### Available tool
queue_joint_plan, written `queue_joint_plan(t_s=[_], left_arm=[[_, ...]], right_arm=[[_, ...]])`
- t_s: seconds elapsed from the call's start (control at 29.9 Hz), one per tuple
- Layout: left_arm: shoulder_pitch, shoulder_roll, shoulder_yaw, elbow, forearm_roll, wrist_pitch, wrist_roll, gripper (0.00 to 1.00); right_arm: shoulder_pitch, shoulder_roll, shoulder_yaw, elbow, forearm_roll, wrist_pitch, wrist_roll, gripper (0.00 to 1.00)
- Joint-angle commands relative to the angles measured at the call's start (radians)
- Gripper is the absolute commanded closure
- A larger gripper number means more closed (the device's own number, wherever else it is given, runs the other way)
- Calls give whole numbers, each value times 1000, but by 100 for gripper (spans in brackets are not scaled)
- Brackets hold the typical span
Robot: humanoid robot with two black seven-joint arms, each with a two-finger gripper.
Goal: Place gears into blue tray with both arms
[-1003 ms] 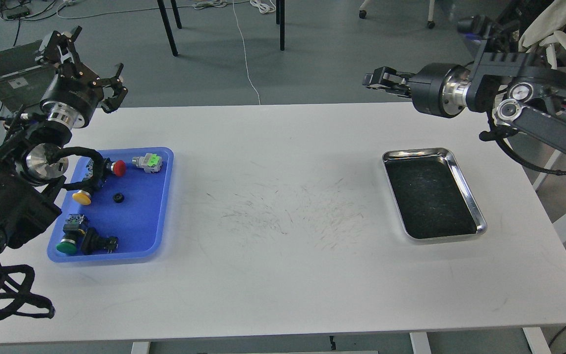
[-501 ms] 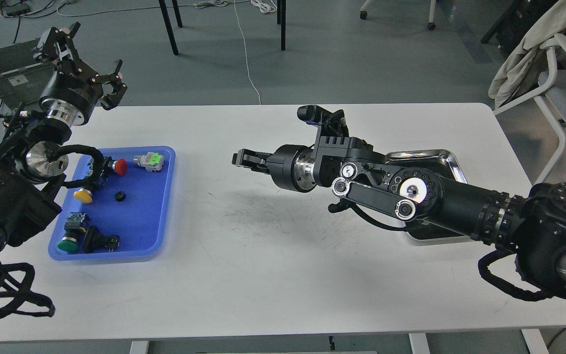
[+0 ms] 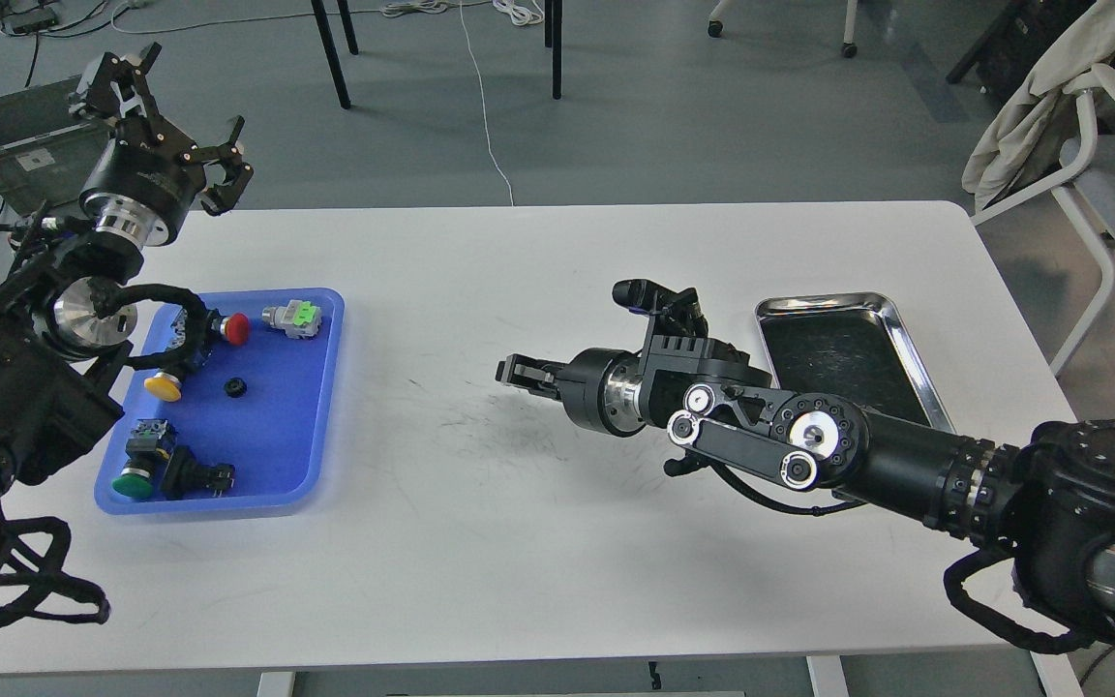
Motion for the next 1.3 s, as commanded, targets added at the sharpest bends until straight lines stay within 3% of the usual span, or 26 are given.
queue_joint_plan(t_s=[0.0,0.1,0.2,0.33,0.6,0.77,1.1,1.27], left_arm=[[0,2,1,0,0,0,0,2],[0,3,2,0,0,0,0,2],[0,3,2,0,0,0,0,2],[1,3,2,0,0,0,0,2],[3,5,2,0,0,0,2,2],[3,8,5,0,8,0,3,2],[-67,28,132,-31,119,0,14,2],[-123,90,262,-181,285,0,20,2]], right_arm=[[-20,0,-30,17,-2,0,0,94],[-29,0,-39,24,-19,0,-2,92],[-31,0,-39,24,-26,-1,-2,84],[-29,0,-39,26,-26,-12,-2,55],[-17,0,-35,24,-20,-81,0,19],[3,0,111,-3,-13,-104,0,8],[18,0,468,-48,193,-61,0,7],[-11,-83,645,-45,406,-40,-2,7]])
